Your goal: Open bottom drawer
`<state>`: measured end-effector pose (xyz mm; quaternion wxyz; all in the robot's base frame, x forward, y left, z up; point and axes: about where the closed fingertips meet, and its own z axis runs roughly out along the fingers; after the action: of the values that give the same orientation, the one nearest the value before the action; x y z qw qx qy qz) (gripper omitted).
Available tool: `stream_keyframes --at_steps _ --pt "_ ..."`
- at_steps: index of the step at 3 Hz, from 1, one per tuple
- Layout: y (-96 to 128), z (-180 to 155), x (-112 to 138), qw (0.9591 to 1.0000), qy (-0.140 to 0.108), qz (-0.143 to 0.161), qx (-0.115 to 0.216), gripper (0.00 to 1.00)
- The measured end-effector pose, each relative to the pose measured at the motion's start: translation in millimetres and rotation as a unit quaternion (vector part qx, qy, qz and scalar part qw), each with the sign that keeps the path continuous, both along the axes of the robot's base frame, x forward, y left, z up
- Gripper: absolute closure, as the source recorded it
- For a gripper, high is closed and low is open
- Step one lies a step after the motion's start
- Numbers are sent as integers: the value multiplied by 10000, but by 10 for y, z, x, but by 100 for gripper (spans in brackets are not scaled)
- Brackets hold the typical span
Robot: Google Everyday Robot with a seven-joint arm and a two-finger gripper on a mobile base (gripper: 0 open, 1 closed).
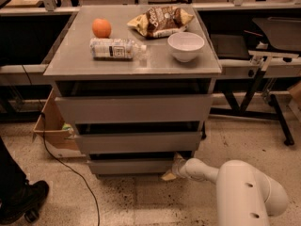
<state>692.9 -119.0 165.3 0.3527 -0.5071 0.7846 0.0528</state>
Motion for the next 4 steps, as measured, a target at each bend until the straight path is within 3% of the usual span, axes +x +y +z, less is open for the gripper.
stream_keyframes --at_steps 3,4 --pt "-82 169 -7 10000 30 -64 -34 91" --pt "-89 237 -4 10000 30 -64 -34 100"
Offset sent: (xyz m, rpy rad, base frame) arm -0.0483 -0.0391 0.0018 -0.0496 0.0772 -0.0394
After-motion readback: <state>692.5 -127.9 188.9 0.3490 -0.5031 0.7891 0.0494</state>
